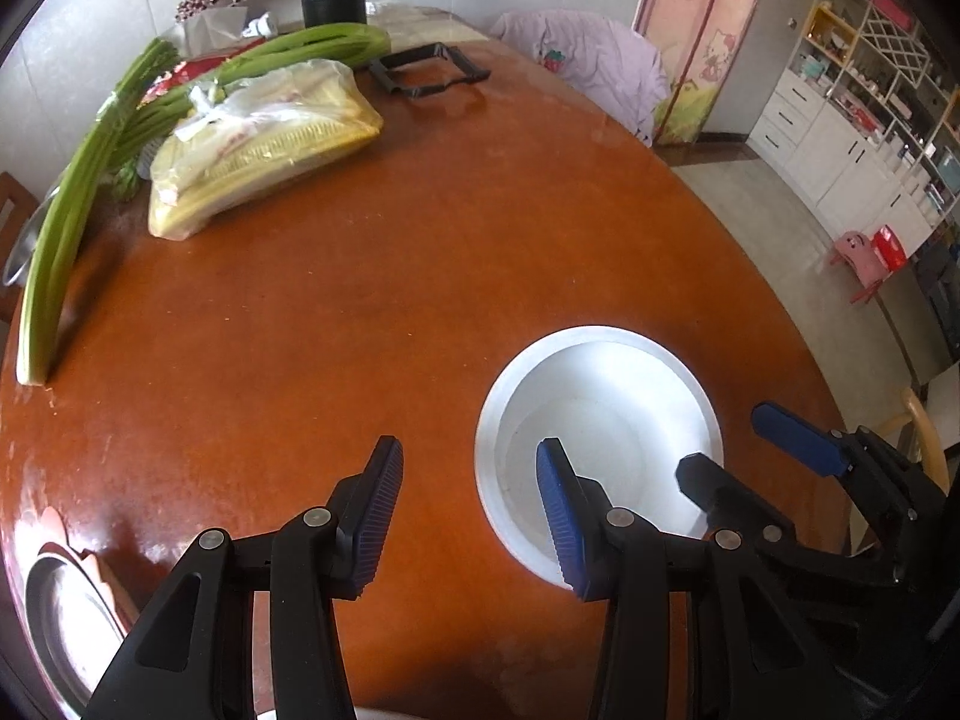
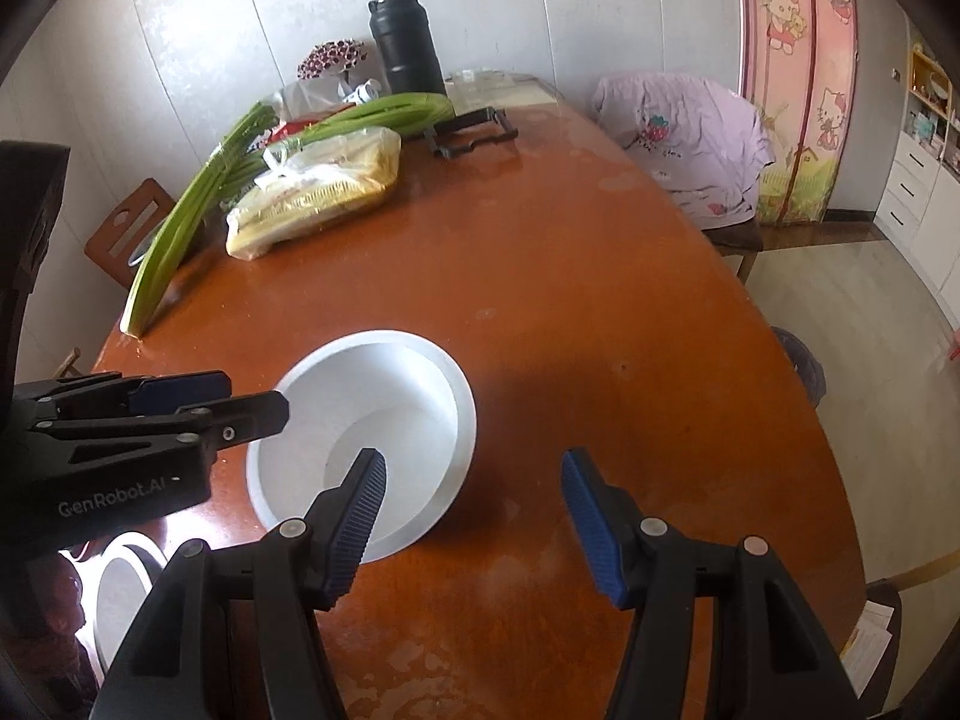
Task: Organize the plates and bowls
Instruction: 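Move the left tool toward the second red-printed white bowl, then grasp the rim of the red-printed white bowl with the left tool and lift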
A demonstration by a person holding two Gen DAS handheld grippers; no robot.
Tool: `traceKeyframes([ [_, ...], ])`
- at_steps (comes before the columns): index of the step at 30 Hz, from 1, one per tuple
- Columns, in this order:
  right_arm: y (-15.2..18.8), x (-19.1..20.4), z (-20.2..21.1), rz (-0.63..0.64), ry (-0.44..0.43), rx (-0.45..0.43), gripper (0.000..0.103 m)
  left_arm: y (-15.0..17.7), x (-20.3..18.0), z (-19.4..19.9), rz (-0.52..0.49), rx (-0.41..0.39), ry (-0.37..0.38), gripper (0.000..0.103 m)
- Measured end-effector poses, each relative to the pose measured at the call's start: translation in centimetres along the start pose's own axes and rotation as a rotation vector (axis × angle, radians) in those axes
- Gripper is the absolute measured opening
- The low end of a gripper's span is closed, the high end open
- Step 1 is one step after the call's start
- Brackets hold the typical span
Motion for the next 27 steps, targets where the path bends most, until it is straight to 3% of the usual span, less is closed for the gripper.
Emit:
traceKeyframes([
  [16, 0.2, 2.1, -2.3, 0.072, -0.028, 0.041, 0.060, -0.4, -0.5, -3.2, 0.029, 0.083, 0.016, 0.047],
  [27, 0.6, 3.8, -2.2, 0.116, -0.055, 0.039, 0.056, -0.2, -1.0, -3.8, 0.016, 0.118, 0.083, 0.028],
])
Point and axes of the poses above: each gripper's, at about its wrist camera, not at the fingertips, and z roughly against the way its jaws point, x to its left, y to its underside, the point moved 6 cm from there along -z, roughly the way its jaws point, and after that the axes turned 13 degrees about x, right-handed, at the moved point
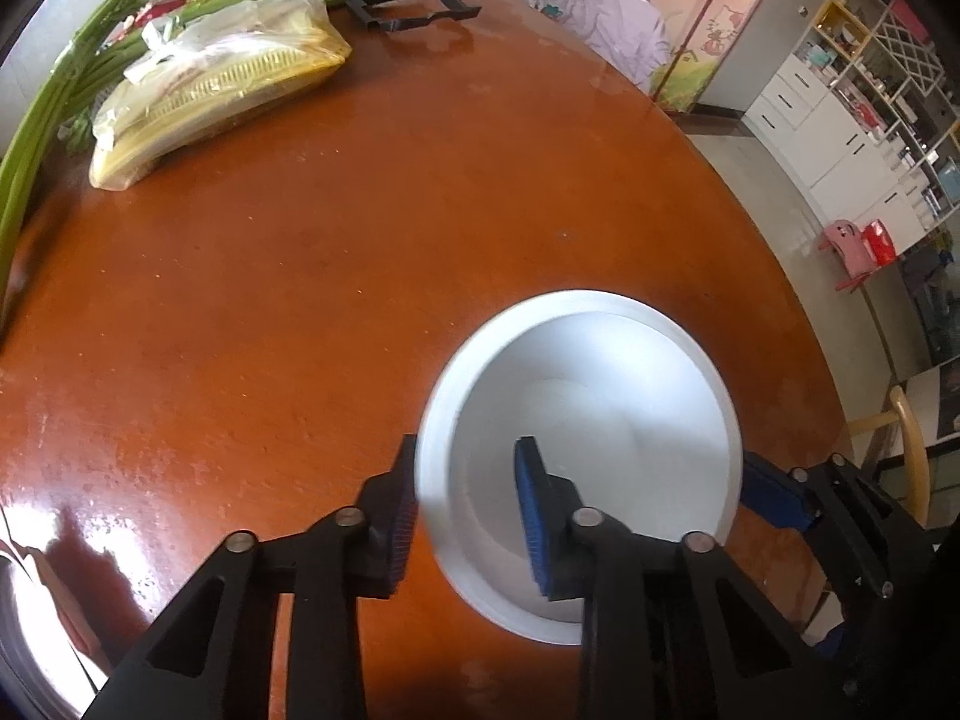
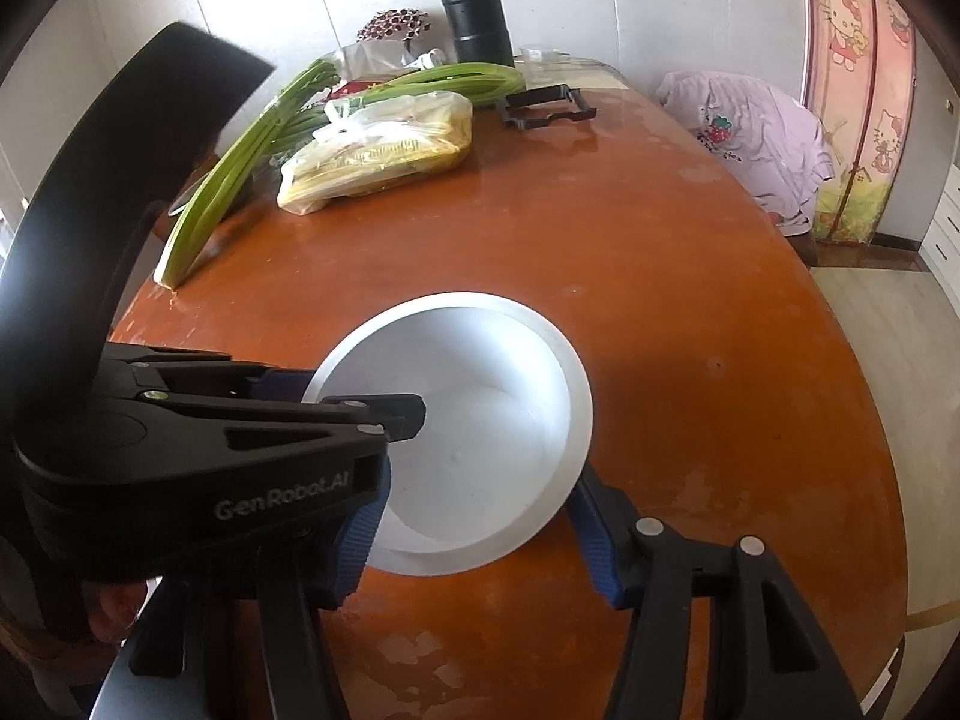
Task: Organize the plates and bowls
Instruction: 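Grasp the rim of the red-printed white bowl with the left tool and lift, then carry the white bowl over the deep steel bowl and lower it in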
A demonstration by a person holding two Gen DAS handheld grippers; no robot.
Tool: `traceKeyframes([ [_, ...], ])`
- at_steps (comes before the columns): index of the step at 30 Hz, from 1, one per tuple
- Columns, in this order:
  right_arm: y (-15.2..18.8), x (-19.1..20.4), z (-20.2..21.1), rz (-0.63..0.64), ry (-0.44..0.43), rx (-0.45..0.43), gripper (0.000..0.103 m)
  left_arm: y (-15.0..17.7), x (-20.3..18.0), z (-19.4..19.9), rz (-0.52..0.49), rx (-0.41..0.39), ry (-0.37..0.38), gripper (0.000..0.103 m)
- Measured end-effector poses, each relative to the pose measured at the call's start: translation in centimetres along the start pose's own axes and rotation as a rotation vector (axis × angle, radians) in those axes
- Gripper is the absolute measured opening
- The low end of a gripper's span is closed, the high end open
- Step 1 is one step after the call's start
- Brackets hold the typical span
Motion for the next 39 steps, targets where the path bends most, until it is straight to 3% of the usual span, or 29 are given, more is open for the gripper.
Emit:
traceKeyframes([
  [17, 0.4, 2.3, 2.6, 0.041, -0.007, -0.047, 0.056, 2.0, 0.9, 3.4, 0.016, -0.061, 0.030, 0.028],
  [39, 1.7, 8.7, 6.9, 0.151, -0.013, -0.125, 0.056, 8.1, 4.2, 9.8, 0.050, -0.193, 0.047, 0.028],
])
Point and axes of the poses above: each gripper's, at about its wrist camera, not at the fingertips, and z roughly against the way its jaws point, x to its left, y to its underside, the point moved 6 cm from there along -z, roughly the way its jaws point, and after that the axes turned 13 degrees about x, right-handed, at the moved point
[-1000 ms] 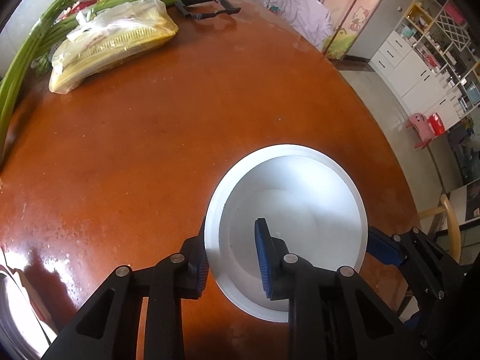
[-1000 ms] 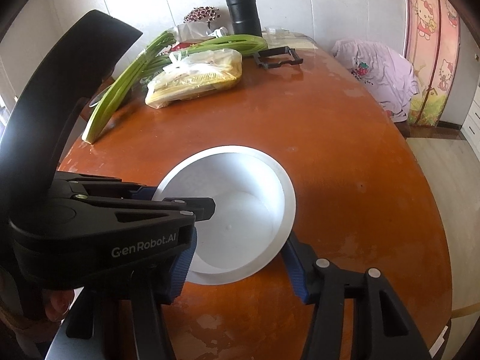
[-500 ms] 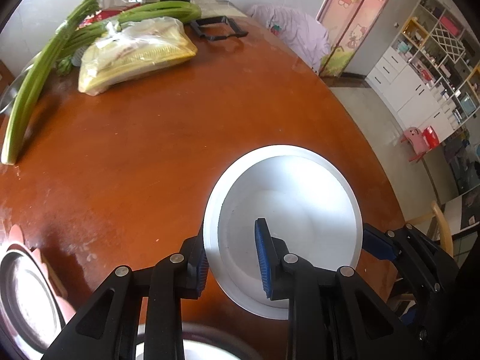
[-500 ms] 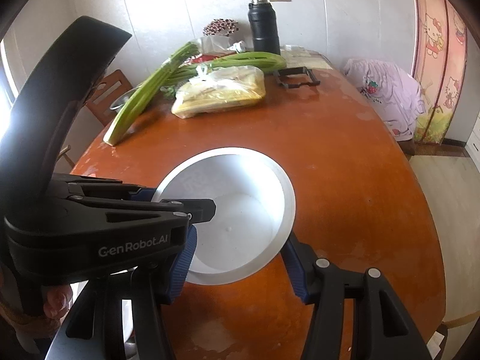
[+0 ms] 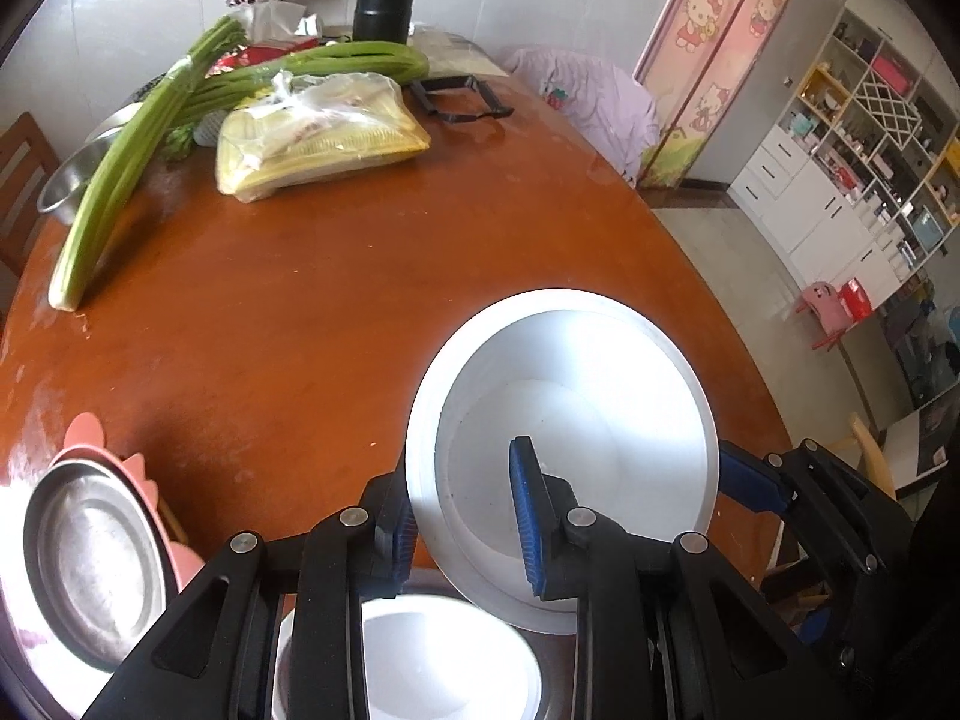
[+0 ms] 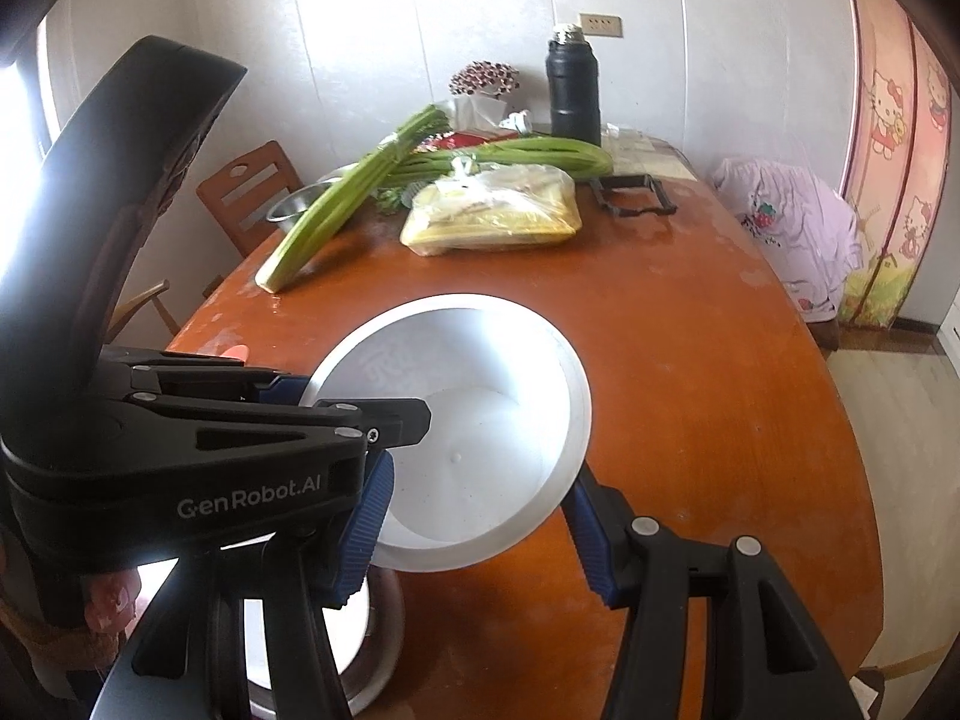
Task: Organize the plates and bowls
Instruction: 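Carry the white bowl over the deep steel bowl and lower it in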
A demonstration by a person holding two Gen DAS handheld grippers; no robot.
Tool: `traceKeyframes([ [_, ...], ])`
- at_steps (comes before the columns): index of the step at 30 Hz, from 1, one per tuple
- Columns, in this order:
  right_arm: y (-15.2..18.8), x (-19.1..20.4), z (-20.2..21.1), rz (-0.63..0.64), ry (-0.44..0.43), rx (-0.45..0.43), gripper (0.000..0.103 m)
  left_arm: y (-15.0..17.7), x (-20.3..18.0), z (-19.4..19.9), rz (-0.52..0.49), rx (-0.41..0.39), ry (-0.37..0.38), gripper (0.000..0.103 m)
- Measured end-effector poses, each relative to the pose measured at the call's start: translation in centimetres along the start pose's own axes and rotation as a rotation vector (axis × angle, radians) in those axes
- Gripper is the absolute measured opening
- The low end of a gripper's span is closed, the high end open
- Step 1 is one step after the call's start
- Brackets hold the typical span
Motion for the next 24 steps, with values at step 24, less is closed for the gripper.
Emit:
traceKeyframes([
  [24, 0.9, 6.7, 1.9, 0.106, -0.014, -0.021, 0.056, 4.9, 4.1, 4.5, 0.047, -0.089, 0.009, 0.028],
])
Point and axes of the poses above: each gripper's, at about its wrist camera, not at the fingertips, and z roughly against the way its jaws point, x to its left, y to its underside, the point moved 6 cm from there along -z, roughly the way its jaws point, and after that the axes turned 13 degrees about x, right-handed, at the moved point
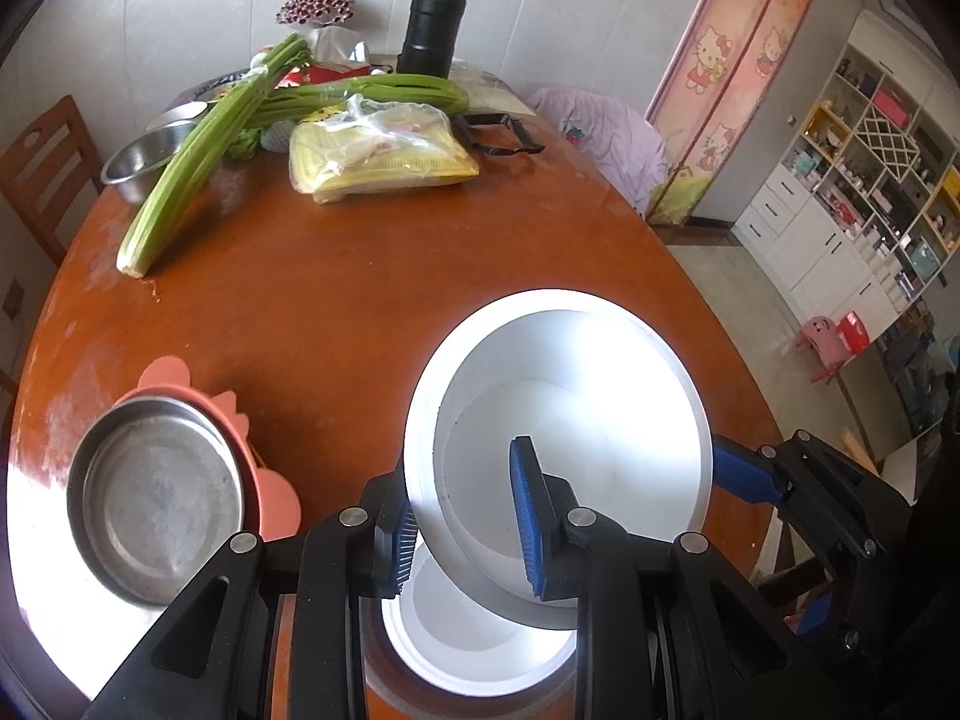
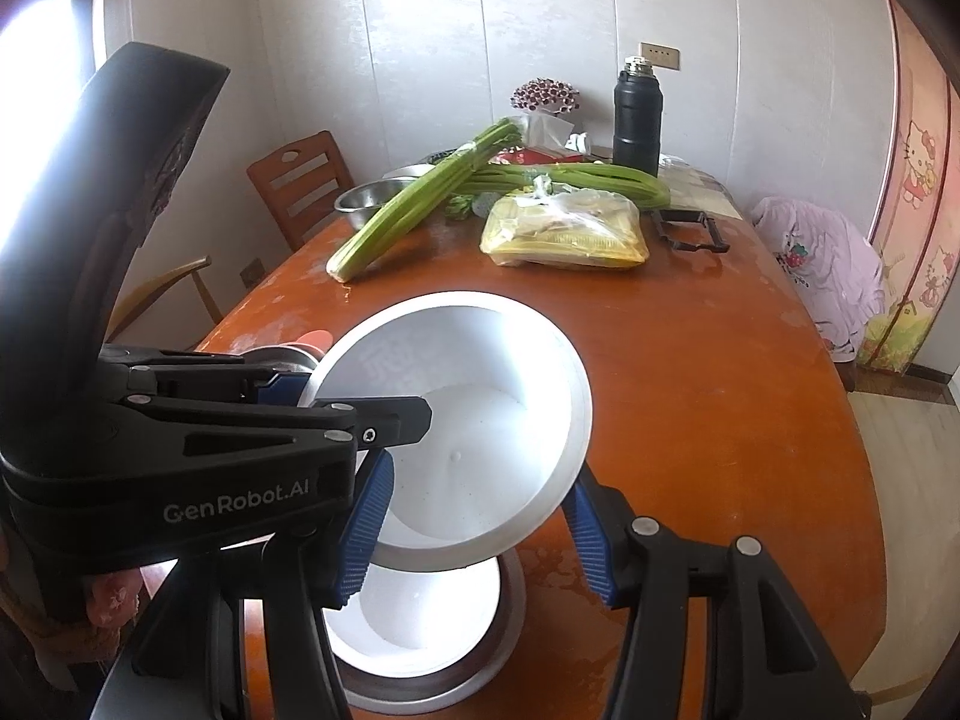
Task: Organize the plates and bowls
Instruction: 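Carry the white bowl over the deep steel bowl and lower it in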
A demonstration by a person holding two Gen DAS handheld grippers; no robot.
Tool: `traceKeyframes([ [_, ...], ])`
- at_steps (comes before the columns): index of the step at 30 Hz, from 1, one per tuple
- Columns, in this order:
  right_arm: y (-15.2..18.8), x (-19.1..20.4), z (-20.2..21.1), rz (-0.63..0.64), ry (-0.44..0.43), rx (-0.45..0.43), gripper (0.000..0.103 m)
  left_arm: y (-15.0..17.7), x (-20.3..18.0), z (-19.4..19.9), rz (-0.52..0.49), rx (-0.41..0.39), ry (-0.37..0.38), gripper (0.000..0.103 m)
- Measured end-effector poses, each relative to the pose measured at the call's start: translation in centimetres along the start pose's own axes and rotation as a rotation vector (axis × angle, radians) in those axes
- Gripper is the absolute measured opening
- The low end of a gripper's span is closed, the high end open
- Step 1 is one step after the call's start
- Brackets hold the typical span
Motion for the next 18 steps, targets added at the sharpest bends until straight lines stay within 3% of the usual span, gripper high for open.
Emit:
traceKeyframes([
  [18, 3.0, 2.5, -1.4, 0.028, -0.028, 0.052, 0.056, 4.2, 1.1, -1.0, 0.009, 0.029, -0.024, 0.028],
])
Point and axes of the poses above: each gripper's, at about its wrist camera, not at the fingertips, and z roughly against the way its jaws point, x to its left, y to its underside, the point moved 6 cm from there along -z, roughly the way its jaws point, and after that the axes turned 13 degrees about x, right-handed, at the moved point
